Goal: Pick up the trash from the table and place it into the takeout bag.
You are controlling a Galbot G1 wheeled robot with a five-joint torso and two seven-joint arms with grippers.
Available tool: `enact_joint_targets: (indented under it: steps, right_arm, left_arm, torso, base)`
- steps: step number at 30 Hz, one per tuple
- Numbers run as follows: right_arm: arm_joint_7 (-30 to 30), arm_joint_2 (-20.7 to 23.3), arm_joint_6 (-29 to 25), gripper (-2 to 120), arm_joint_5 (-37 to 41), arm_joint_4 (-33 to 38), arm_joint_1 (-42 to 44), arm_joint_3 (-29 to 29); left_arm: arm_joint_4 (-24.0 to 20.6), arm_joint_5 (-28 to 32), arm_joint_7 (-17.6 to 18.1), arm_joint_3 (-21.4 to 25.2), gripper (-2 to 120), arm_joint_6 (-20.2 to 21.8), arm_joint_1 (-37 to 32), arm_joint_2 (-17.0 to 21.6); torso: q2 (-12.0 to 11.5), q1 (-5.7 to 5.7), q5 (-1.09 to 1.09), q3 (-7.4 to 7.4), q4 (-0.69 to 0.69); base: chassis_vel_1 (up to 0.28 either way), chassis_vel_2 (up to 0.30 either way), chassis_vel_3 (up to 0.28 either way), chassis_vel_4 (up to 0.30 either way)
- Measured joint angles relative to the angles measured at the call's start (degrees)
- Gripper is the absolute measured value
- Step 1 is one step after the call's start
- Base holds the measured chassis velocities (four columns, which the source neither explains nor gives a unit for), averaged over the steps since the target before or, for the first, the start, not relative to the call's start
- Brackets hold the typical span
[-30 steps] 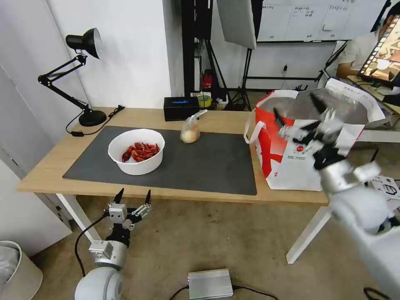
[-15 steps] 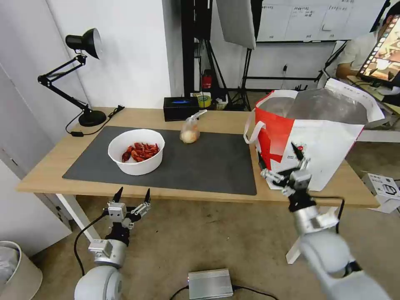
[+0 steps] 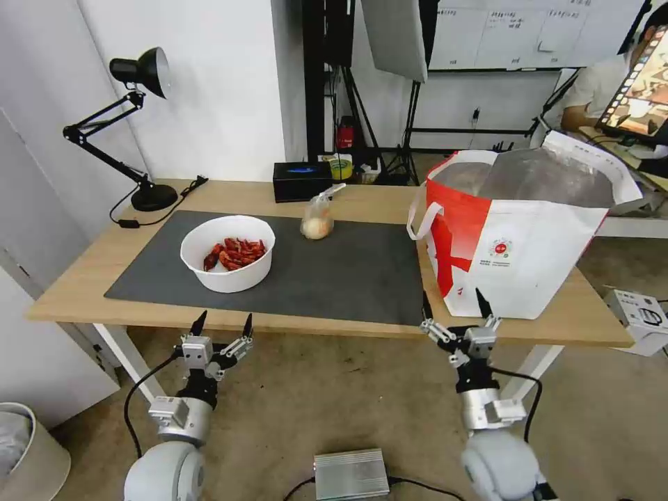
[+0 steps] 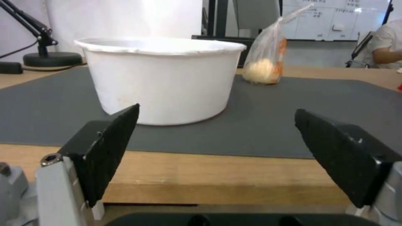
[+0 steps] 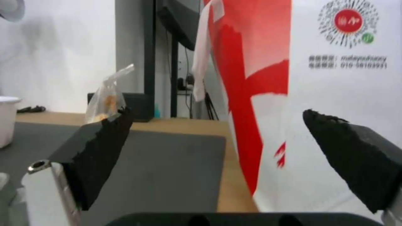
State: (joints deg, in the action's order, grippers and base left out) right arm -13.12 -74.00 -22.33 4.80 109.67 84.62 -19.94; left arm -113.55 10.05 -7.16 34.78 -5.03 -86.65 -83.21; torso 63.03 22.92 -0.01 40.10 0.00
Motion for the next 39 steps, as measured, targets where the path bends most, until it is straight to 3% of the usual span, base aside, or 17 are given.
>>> enact_joint_targets:
  steps: [9, 39]
  right_arm:
    - [0.0, -2.0, -0.9, 99, -2.7, -1.0, 0.9, 1.4]
    - [0.8, -1.3, -1.0, 97, -1.8, -1.0, -1.4, 4.2]
  left_arm:
    - [0.4, -0.3, -0.1, -0.5, 100, 0.0, 0.2, 0.0]
    - [1.3, -0.4, -0.2, -0.5, 100, -0.1, 0.1, 0.6]
  torso:
    - [0.0, 0.0, 0.0, 0.01, 0.0]
    - [0.0, 0.0, 0.01, 0.0, -0.01]
  base:
    - [0.0, 0.0, 0.0, 0.0]
    - [0.0, 0.0, 0.0, 0.0]
